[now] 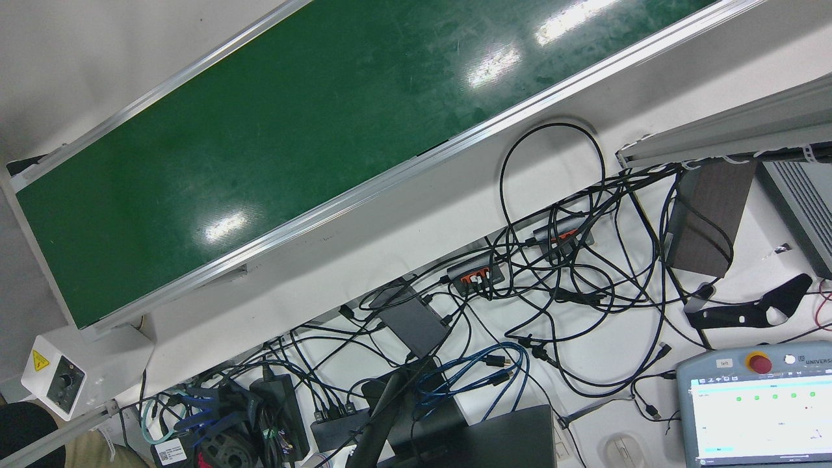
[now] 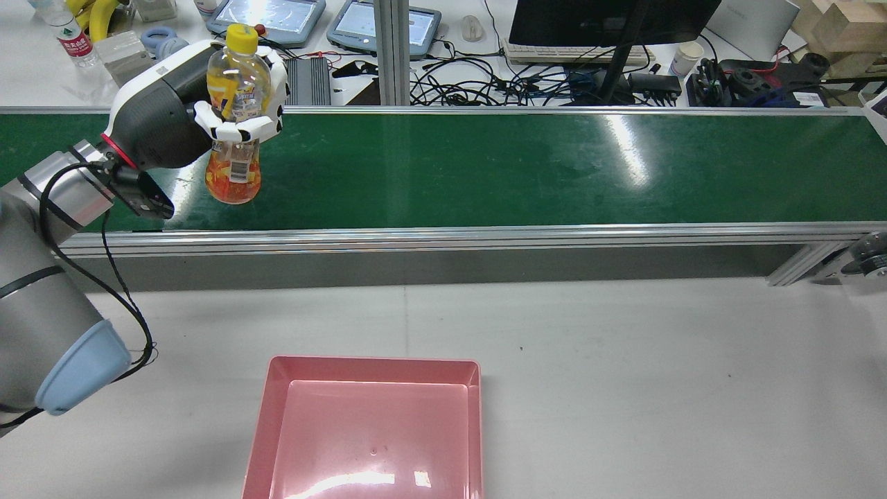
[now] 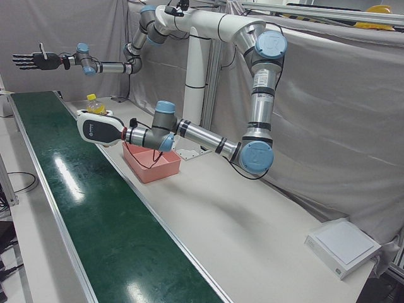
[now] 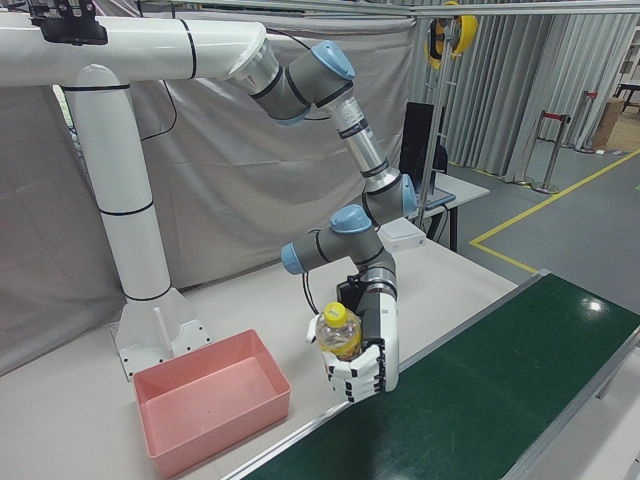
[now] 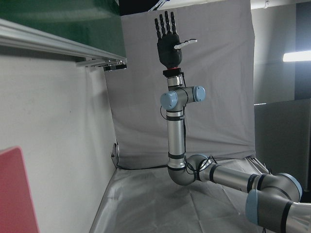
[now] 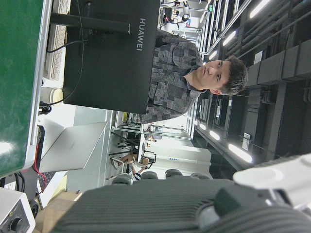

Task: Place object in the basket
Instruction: 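Lift the bottle off the belt and carry it over the pink basket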

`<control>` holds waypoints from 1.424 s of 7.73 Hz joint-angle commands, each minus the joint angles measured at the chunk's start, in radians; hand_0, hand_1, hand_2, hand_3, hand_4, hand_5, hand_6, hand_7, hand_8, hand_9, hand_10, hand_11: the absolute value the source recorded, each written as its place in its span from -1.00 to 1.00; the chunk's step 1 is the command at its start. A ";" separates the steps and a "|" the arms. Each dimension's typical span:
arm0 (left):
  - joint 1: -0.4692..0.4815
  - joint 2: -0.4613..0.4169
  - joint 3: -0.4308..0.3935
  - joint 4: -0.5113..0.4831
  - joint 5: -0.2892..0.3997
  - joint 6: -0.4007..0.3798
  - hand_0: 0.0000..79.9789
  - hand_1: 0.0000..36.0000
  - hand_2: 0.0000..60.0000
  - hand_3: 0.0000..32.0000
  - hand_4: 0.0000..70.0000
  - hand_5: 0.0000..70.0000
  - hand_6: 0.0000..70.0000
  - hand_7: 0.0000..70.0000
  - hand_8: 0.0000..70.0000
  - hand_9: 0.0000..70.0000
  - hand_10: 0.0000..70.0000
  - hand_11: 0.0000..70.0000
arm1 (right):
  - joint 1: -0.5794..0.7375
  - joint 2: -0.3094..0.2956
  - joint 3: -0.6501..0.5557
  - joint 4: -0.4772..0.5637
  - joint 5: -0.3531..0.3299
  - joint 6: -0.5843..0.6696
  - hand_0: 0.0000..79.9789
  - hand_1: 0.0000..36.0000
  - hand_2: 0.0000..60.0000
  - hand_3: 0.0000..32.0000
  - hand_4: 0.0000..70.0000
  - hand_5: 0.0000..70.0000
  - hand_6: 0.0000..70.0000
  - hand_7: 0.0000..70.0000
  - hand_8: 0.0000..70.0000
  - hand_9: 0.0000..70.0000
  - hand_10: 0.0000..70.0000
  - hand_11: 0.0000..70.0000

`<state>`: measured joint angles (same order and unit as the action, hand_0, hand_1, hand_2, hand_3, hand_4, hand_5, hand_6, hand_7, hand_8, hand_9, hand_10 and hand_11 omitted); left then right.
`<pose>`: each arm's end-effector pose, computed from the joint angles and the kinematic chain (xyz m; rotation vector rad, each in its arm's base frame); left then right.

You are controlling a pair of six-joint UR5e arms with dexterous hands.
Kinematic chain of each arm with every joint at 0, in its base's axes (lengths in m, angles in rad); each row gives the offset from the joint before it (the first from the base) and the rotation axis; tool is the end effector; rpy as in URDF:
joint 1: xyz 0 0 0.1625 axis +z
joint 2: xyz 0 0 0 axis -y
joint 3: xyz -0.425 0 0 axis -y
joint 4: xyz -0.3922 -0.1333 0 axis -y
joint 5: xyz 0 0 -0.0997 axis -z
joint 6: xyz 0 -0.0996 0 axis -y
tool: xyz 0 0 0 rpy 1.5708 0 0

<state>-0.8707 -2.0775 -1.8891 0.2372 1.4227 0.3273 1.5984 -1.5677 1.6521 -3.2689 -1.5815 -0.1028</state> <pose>0.2796 -0.5616 0.2743 -0.3646 2.4671 -1.2527 0.1456 -0.4835 0.6583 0.1270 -2.1278 2.2231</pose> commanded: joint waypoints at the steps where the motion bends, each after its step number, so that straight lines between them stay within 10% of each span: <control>1: 0.114 0.137 -0.206 0.042 0.004 0.010 0.44 0.30 1.00 -1.00 0.29 1.00 0.83 1.00 1.00 1.00 1.00 1.00 | 0.000 0.000 0.000 0.000 0.000 0.000 -1.00 -1.00 -1.00 -1.00 -1.00 -1.00 -1.00 -1.00 -1.00 -1.00 -1.00 -1.00; 11: 0.423 0.254 -0.242 0.053 -0.088 0.186 0.55 0.18 0.24 -1.00 0.11 1.00 0.56 1.00 0.97 1.00 1.00 1.00 | 0.000 0.000 -0.002 0.000 0.000 0.000 -1.00 -1.00 -1.00 -1.00 -1.00 -1.00 -1.00 -1.00 -1.00 -1.00 -1.00 -1.00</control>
<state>-0.4914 -1.8458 -2.1261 0.2898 1.3452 0.5005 1.5984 -1.5677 1.6515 -3.2689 -1.5815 -0.1028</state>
